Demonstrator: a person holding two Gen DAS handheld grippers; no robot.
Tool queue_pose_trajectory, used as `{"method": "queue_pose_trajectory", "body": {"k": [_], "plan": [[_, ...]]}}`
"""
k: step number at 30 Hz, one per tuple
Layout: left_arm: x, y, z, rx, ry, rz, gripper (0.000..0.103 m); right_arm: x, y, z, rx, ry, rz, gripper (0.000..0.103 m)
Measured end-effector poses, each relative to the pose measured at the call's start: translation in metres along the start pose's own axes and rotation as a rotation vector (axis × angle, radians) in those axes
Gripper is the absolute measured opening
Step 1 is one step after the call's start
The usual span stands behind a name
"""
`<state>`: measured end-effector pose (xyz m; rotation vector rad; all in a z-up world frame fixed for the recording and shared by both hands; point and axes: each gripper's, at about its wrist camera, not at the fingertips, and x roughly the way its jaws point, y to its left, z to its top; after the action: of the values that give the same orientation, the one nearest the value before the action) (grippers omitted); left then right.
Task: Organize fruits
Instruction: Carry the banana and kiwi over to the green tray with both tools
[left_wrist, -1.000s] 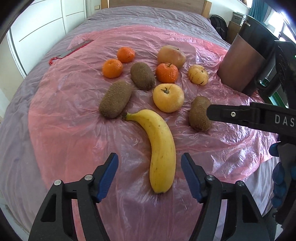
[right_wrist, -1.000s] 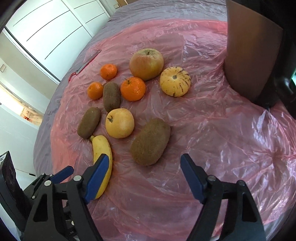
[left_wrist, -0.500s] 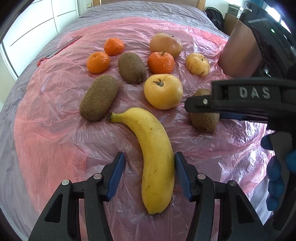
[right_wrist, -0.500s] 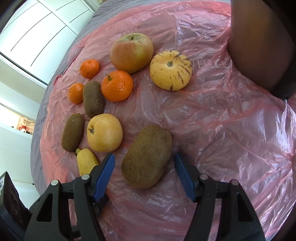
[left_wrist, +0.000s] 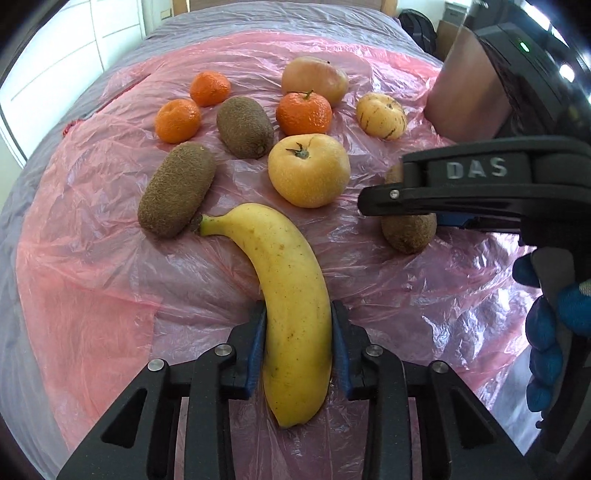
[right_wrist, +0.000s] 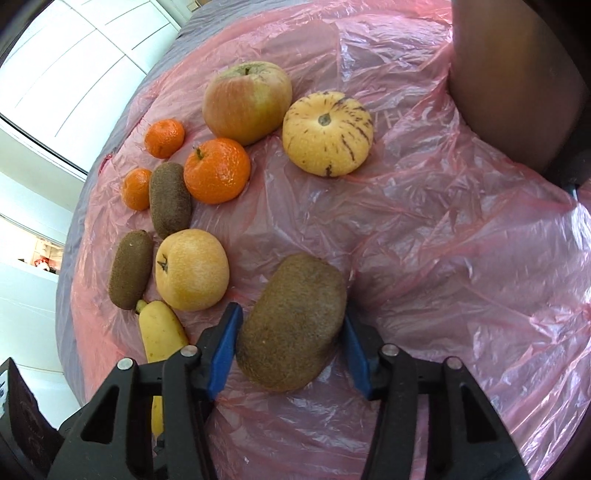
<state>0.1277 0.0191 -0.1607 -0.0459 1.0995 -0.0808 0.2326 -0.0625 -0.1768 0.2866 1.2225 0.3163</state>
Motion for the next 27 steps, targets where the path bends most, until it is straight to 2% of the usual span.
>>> {"method": "queue_pose_trajectory", "body": {"k": [8,13,21,27], "plan": [[-0.014,0.018,0.000,-0.105,-0.017,-0.109,0.028,-0.022,-0.008,-0.007,0.026,-0.018,0.094,0.035],[-0.029,0.029,-0.002,-0.162,-0.035,-0.147,0.028,-0.042,-0.009,-0.013,0.015,-0.037,0.127,0.036],[-0.068,0.037,-0.010,-0.190,-0.084,-0.153,0.028,-0.082,-0.009,-0.024,-0.007,-0.078,0.172,0.036],[-0.084,0.027,-0.006,-0.186,-0.110,-0.153,0.028,-0.115,-0.031,-0.041,0.001,-0.106,0.179,0.036]]}}
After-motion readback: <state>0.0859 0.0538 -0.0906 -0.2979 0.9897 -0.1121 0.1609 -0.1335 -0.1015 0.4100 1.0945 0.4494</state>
